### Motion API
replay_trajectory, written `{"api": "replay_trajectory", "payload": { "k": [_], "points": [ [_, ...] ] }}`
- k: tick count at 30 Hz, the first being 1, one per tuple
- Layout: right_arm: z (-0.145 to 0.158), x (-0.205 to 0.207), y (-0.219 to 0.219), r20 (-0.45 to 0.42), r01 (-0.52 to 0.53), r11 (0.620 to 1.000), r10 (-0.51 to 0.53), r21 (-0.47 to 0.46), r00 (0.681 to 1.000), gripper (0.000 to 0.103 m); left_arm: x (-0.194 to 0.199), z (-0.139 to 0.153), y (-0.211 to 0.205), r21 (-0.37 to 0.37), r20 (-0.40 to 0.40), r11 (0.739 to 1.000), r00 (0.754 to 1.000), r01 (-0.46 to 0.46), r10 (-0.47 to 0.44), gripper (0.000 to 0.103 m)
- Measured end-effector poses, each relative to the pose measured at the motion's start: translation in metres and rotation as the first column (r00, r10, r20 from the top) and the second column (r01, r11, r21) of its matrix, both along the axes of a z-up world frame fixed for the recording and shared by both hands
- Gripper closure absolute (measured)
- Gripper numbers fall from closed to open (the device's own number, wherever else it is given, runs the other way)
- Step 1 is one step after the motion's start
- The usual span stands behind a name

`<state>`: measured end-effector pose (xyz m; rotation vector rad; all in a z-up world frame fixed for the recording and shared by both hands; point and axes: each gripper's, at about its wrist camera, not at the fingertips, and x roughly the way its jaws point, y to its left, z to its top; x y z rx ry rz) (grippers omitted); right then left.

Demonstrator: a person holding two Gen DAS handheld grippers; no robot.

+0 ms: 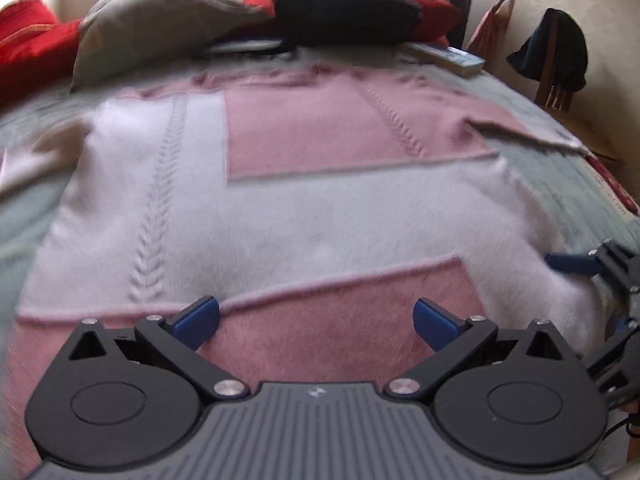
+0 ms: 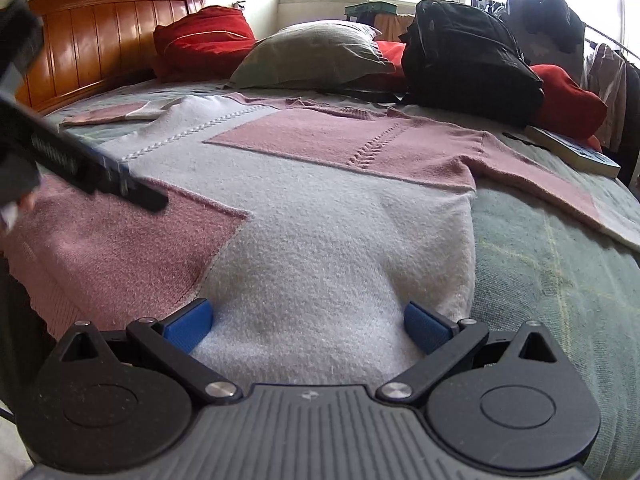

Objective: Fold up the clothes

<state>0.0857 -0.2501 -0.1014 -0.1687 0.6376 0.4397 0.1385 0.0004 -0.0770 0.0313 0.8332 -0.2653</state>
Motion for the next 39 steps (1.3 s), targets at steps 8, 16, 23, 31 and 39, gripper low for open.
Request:
{"api": "replay_trajectory", "payload": {
  "k": [8, 16, 23, 31, 39],
  "points": [
    [0.005, 0.001, 0.005, -0.014, -0.003, 0.999, 0.003, -0.033, 1.000, 0.000, 0.000, 0.025, 0.029, -0.072, 0.011, 0.997, 1.000, 0.004, -0.003, 0.001],
    [0.019, 0.001, 0.015, -0.021, 0.030, 0.996, -0.032, -0.082, 0.999, 0.000, 0.016, -0.003, 0.044, -0.190, 0.020, 0.982, 1.000, -0.014, 0.018, 0.001],
    [0.039, 0.008, 0.026, 0.014, 0.042, 0.997, -0.041, -0.063, 0.999, 0.000, 0.007, 0.014, 0.054, -0.066, 0.030, 0.995, 0.996, 0.081, -0.079, 0.001],
    [0.054, 0.032, 0.042, -0.038, 0.049, 0.996, -0.046, 0.075, 0.998, 0.000, 0.037, 0.049, 0.157, -0.065, 0.067, 0.992, 0.991, -0.107, 0.112, 0.001],
    [0.051, 0.052, 0.062, -0.094, 0.055, 0.994, -0.046, 0.097, 0.995, 0.000, 0.056, 0.030, 0.280, -0.155, 0.029, 0.927, 0.936, -0.343, 0.351, 0.001]
  ]
}}
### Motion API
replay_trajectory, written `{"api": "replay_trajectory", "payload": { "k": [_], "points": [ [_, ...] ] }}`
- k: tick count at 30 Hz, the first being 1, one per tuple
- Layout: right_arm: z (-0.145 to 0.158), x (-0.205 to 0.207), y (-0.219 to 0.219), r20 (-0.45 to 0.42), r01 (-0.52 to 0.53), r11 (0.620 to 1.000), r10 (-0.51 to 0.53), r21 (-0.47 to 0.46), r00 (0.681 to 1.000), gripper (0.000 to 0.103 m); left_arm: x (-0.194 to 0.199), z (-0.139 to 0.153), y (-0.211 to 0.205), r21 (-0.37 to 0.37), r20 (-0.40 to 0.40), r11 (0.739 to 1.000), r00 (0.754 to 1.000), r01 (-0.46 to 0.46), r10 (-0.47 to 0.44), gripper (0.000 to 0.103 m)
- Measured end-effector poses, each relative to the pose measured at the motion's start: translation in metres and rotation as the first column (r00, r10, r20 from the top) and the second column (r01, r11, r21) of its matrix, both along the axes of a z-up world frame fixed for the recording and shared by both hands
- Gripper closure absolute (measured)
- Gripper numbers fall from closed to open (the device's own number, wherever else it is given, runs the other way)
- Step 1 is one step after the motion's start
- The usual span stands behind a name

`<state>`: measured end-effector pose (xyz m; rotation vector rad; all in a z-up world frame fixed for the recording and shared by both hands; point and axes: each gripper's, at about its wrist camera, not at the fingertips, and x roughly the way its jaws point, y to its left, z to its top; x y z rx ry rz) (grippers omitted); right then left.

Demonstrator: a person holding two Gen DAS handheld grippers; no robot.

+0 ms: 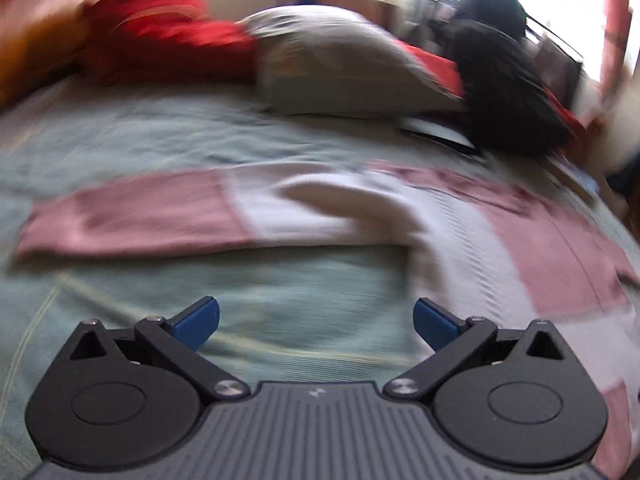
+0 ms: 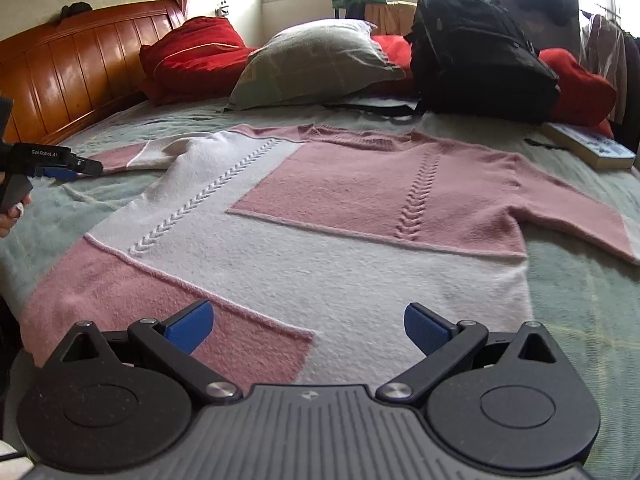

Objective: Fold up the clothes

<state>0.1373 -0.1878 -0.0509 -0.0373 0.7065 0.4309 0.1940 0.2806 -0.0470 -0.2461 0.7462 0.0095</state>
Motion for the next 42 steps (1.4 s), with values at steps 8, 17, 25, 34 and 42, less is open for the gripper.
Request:
{"api": "replay_trajectory", "payload": {
  "k": [8, 17, 25, 34, 42],
  "points": [
    [0.010, 0.023, 0.017, -0.033, 0.003, 0.995, 0.000, 0.097, 0.999, 0.000, 0.009, -0.051, 0.088, -0.385, 0.040, 0.917, 0.991, -0.106, 0.131, 0.001],
    [0.024, 0.029, 0.029, 0.008, 0.004, 0.991, -0.005, 0.133, 1.000, 0.000, 0.038, -0.060, 0.125, -0.514, 0.074, 0.841, 0.967, -0.171, 0.242, 0.001],
    [0.025, 0.029, 0.037, 0.007, -0.028, 0.992, 0.027, 0.123, 1.000, 0.000, 0.061, -0.065, 0.152, -0.542, 0.125, 0.814, 0.937, -0.210, 0.325, 0.001],
    [0.021, 0.026, 0.042, -0.006, -0.034, 0.993, 0.034, 0.115, 0.999, 0.000, 0.058, -0.068, 0.160, -0.504, 0.127, 0.811, 0.904, -0.297, 0.409, 0.035],
    [0.018, 0.026, 0.045, -0.019, -0.037, 0.994, 0.039, 0.101, 0.999, 0.000, 0.063, -0.072, 0.174, -0.467, 0.062, 0.784, 0.869, -0.409, 0.490, 0.094]
  ]
}}
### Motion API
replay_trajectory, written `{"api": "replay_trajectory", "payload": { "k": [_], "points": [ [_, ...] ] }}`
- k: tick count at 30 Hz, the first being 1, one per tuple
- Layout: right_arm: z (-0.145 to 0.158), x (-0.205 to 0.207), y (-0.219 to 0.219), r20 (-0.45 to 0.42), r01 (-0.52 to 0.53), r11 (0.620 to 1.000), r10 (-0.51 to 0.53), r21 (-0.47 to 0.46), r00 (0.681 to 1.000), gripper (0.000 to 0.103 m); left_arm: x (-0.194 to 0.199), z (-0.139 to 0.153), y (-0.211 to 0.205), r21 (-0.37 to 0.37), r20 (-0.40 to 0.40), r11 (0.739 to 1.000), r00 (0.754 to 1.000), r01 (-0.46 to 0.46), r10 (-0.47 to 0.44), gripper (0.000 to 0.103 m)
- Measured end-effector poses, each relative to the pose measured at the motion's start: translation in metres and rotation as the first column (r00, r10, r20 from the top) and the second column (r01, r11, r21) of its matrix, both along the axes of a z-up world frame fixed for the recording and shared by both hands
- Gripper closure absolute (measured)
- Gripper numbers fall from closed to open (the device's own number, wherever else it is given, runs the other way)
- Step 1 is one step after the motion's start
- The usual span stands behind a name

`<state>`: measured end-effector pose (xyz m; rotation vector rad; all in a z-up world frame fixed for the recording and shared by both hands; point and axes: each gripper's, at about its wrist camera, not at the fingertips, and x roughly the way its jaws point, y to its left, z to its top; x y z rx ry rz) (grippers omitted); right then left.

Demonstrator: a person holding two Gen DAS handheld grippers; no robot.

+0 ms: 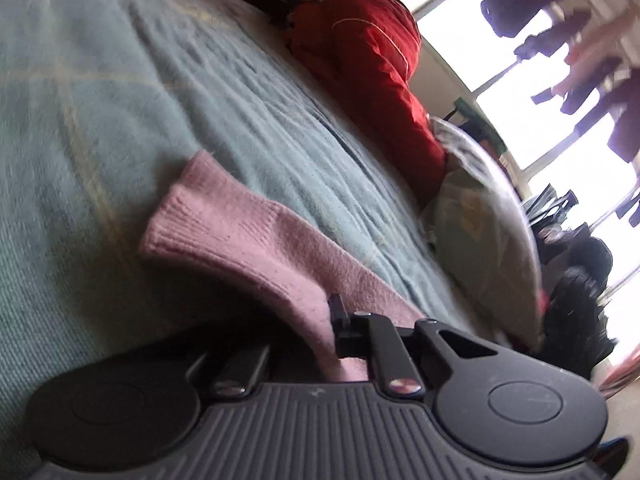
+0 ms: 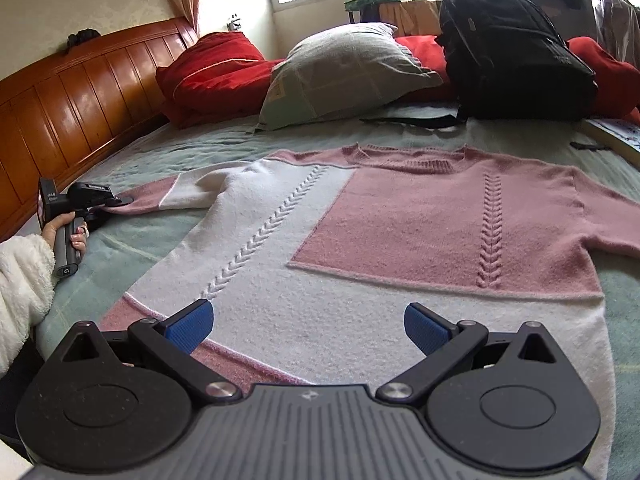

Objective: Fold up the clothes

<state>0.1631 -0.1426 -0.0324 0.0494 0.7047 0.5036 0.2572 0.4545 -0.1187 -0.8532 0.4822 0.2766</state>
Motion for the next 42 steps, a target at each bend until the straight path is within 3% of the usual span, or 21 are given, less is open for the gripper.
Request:
{"api": "replay_trajectory", "payload": {
  "k": [7, 17, 26, 28, 30, 34, 37, 42],
  "points": [
    [0.003, -0.003, 0.000, 0.026, 0.006, 0.999, -0.005, -0.033, 1.000, 0.000, 0.017, 0.029, 0.003, 0.138, -0.046, 0.990, 0.999, 0.007, 0.000, 0.096],
    [-0.002, 0.002, 0.002, 0.013, 0.019, 0.998, -0.018, -0.062, 1.000, 0.000, 0.039, 0.051, 0.023, 0.219, -0.074, 0.976, 0.997, 0.005, 0.011, 0.096],
    [-0.002, 0.002, 0.002, 0.012, 0.014, 0.997, -0.013, -0.079, 1.000, 0.000, 0.035, 0.053, 0.041, 0.286, -0.187, 0.955, 0.973, -0.080, 0.137, 0.083],
    [-0.001, 0.001, 0.002, 0.013, 0.012, 0.997, -0.011, -0.073, 1.000, 0.000, 0.028, 0.060, 0.043, 0.336, -0.226, 0.934, 0.952, -0.122, 0.206, 0.075],
    [0.000, -0.001, 0.001, 0.015, 0.005, 0.998, -0.004, -0.062, 1.000, 0.000, 0.017, 0.068, 0.044, 0.345, -0.219, 0.930, 0.952, -0.128, 0.212, 0.068],
    [0.002, -0.005, 0.001, 0.020, -0.004, 0.999, 0.005, -0.054, 1.000, 0.000, 0.003, 0.088, 0.031, 0.327, -0.182, 0.941, 0.972, -0.084, 0.150, 0.054],
    [0.005, -0.011, -0.001, 0.028, -0.008, 0.999, 0.009, -0.046, 1.000, 0.000, 0.006, 0.103, 0.005, 0.345, -0.184, 0.939, 0.981, 0.012, 0.055, 0.042],
    [0.010, -0.019, -0.007, 0.048, -0.004, 0.999, 0.006, -0.039, 0.999, 0.000, 0.034, 0.117, -0.054, 0.342, -0.225, 0.914, 0.963, 0.218, -0.146, 0.028]
  ]
}}
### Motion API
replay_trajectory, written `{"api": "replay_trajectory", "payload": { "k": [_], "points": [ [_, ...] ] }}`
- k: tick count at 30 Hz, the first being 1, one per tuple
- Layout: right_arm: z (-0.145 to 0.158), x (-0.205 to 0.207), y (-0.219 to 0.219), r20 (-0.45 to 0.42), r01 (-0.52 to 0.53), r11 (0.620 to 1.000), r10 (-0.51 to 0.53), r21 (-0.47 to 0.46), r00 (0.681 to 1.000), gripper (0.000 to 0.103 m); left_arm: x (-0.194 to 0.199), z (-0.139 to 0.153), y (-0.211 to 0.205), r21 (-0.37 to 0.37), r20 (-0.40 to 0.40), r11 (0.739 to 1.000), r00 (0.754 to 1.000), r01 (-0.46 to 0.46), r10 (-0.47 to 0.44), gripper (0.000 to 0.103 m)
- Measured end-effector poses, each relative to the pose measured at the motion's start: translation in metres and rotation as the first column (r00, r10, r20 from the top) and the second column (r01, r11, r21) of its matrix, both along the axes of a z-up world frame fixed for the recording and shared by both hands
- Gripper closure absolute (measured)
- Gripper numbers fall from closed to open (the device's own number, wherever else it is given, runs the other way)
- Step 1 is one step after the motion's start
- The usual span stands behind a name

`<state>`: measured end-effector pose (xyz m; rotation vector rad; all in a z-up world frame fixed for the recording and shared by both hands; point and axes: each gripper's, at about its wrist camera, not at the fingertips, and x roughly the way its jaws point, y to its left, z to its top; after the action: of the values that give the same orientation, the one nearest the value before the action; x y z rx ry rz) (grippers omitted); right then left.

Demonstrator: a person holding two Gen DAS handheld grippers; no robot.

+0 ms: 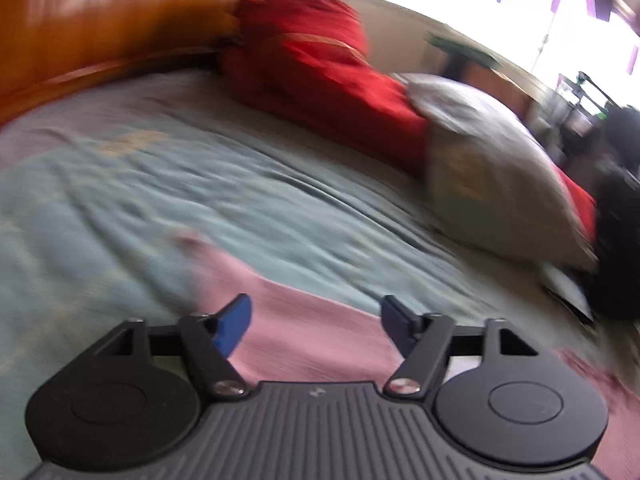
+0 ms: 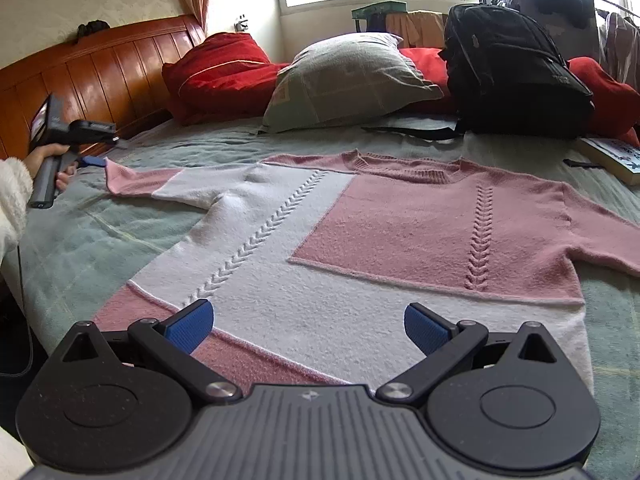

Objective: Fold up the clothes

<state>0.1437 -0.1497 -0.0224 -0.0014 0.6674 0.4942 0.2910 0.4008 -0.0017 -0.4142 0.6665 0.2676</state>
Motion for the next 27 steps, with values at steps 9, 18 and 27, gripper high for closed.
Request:
{"api": "replay_trajectory", "payload": {
  "k": [9, 18, 27],
  "points": [
    [0.000, 0.000, -0.021, -0.001, 0.031, 0.999, -0.031, 0.033, 1.000, 0.000, 0.014, 0.012, -0.031, 0.139, -0.027, 0.988, 0.997, 0.068, -0.065, 0.015],
    [-0.014, 0.013, -0.009, -0.042, 0.033, 0.999, -0.033, 0.004, 0.999, 0.000, 0.013, -0.067, 0.038, -0.197, -0.060, 0.980, 0.998, -0.015, 0.004, 0.016],
    [-0.017, 0.032, -0.003, -0.062, 0.055, 0.998, -0.056, -0.019, 0.997, 0.000, -0.005, -0.049, 0.090, -0.181, -0.004, 0.958, 0.974, -0.222, 0.225, 0.015]
  ]
}}
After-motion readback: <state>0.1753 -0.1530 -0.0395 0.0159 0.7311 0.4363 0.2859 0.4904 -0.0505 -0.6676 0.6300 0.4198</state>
